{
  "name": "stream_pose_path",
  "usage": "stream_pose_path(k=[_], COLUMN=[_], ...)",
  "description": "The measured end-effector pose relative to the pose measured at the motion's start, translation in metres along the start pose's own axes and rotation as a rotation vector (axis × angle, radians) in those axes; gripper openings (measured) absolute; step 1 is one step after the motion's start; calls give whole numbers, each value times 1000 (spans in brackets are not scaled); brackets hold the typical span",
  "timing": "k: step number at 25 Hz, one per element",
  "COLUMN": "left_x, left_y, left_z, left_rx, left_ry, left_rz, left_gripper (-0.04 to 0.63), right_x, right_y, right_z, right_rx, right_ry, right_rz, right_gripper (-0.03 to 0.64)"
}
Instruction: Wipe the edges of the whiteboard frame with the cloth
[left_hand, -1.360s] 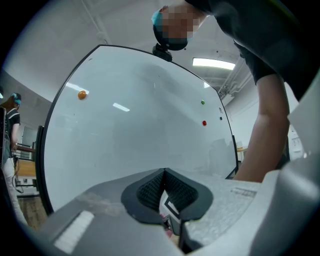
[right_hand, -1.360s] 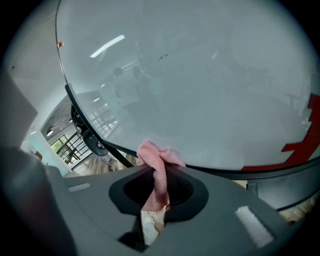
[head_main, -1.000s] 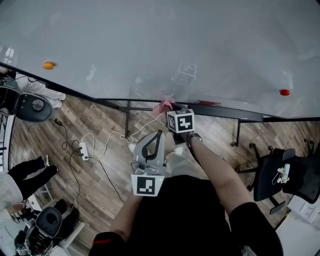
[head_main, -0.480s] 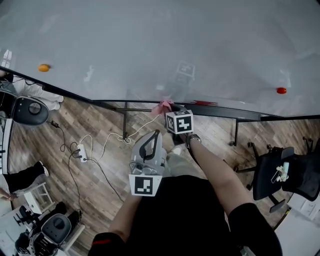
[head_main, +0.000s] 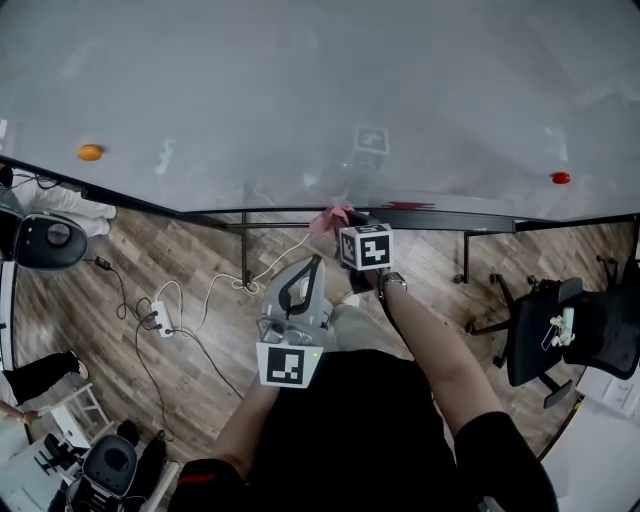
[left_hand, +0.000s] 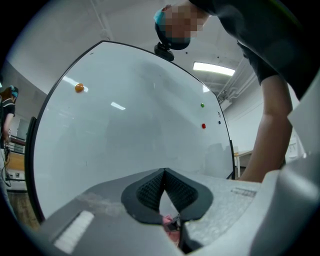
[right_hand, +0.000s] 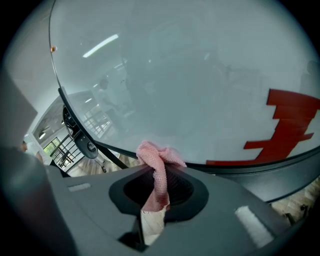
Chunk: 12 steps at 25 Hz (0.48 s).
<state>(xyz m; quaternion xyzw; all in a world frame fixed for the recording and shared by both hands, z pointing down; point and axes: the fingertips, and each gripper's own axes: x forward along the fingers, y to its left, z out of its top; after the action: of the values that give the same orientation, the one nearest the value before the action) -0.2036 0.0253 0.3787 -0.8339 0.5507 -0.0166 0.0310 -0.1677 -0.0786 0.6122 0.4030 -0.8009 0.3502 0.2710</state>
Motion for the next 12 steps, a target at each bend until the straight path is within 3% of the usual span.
stream_pose_path(k=[5, 12], left_x=[-2, 2], left_y=[2, 18], left_z=[0, 2], left_rx=[-13, 27], left_ry=[-10, -30], left_rz=[-39, -77], left_gripper=[0, 0], right_x=[-2, -3], right_y=[-3, -5], right_z=[1, -1], right_rx=[9, 26], right_ry=[-8, -13], right_rz=[-31, -57], right_gripper=[55, 57])
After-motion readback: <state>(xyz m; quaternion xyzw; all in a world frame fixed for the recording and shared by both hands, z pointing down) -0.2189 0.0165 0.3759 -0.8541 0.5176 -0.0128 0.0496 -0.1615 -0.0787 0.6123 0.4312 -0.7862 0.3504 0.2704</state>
